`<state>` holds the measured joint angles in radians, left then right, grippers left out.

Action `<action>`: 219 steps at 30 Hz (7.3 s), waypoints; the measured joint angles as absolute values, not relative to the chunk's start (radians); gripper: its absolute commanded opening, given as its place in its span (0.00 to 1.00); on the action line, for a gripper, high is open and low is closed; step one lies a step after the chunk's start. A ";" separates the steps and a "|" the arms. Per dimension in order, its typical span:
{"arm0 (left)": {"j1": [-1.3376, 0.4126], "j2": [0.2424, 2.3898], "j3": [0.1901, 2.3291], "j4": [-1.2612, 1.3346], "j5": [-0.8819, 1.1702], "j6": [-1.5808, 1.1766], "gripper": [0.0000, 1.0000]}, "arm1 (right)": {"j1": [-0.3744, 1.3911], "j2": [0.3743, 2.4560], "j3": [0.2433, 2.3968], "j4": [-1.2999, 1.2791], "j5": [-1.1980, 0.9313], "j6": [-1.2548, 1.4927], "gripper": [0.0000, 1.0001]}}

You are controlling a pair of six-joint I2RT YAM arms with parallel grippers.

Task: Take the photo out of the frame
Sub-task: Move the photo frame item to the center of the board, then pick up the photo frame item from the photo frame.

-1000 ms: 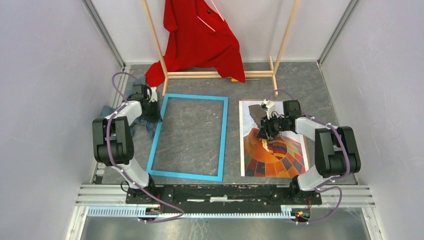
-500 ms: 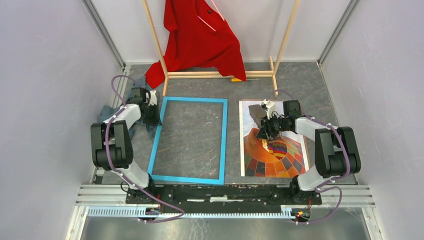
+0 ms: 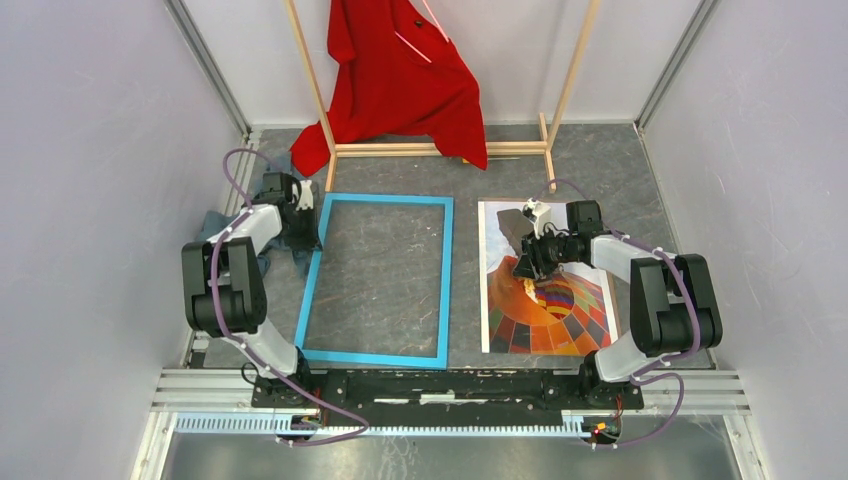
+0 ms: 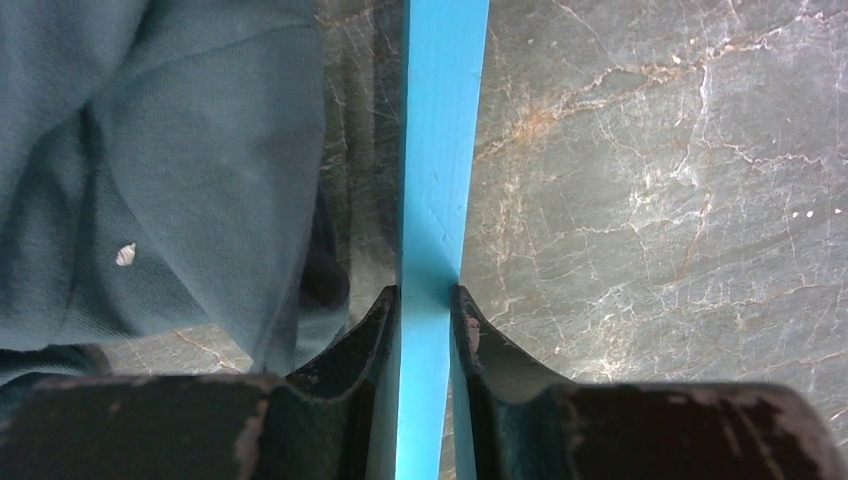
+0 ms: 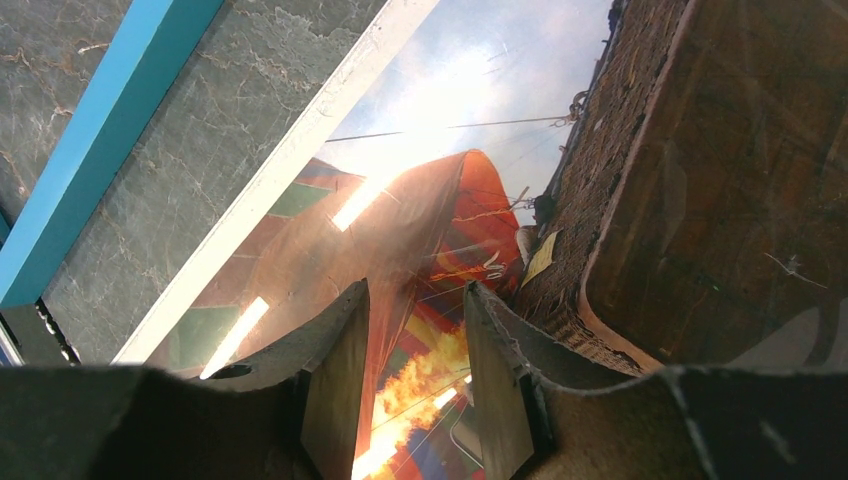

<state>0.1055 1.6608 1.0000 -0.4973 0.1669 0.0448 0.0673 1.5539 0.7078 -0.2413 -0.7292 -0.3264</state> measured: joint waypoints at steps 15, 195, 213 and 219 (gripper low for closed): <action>0.118 1.728 1.082 -0.545 0.168 -0.022 0.02 | 0.067 1.553 0.707 -0.240 -0.730 -0.326 0.47; -0.768 2.105 1.544 -0.338 0.524 -0.194 0.89 | -0.856 1.522 0.775 -0.694 -0.666 -0.881 0.66; -0.836 2.215 1.638 -0.324 0.600 -0.195 0.88 | -0.859 1.540 0.797 -0.754 -0.673 -0.919 0.66; -0.842 2.239 1.671 -0.315 0.601 -0.196 0.88 | -0.859 1.540 0.797 -0.777 -0.673 -0.941 0.65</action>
<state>-0.8425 2.2387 1.6714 -0.3145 0.6006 -0.1955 -0.8585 1.5402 0.7967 -0.7773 -0.6735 -0.9405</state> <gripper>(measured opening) 0.880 0.657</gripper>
